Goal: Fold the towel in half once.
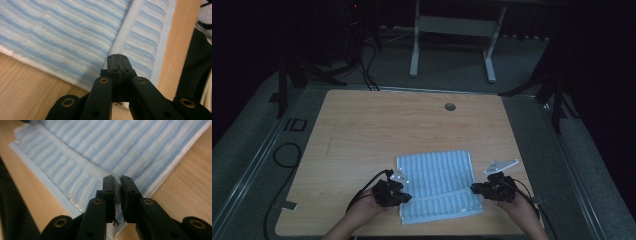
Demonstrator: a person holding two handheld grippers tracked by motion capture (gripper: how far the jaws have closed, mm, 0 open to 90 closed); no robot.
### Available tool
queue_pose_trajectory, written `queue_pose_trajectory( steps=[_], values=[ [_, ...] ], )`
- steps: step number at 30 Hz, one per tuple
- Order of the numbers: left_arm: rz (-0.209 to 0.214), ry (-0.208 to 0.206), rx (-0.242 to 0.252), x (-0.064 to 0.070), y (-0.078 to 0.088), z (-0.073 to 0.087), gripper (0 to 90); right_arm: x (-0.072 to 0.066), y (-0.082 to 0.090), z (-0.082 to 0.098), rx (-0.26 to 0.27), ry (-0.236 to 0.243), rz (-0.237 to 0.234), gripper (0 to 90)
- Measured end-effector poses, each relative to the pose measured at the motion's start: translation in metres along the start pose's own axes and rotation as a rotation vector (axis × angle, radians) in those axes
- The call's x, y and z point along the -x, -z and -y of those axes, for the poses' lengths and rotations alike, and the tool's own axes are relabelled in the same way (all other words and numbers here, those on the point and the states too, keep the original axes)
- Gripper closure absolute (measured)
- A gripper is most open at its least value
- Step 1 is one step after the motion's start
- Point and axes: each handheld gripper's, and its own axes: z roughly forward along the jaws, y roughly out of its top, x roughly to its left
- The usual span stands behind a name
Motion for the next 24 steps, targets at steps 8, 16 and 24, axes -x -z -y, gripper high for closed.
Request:
queue_pose_trajectory(
  steps=[8,16,24],
  values=[
    [-0.038,-0.06,-0.073,0.007,-0.016,0.002,57.7,-0.007,0.001,-0.004,-0.002,0.027,0.008,82.3],
    [-0.132,-0.09,-0.072,0.007,-0.019,0.001,48.0,-0.004,-0.003,-0.001,-0.015,0.011,0.012,82.3],
    [-0.144,-0.161,-0.066,0.014,-0.019,0.003,70.1,-0.002,-0.008,0.003,-0.028,-0.001,0.019,82.3]
  ],
)
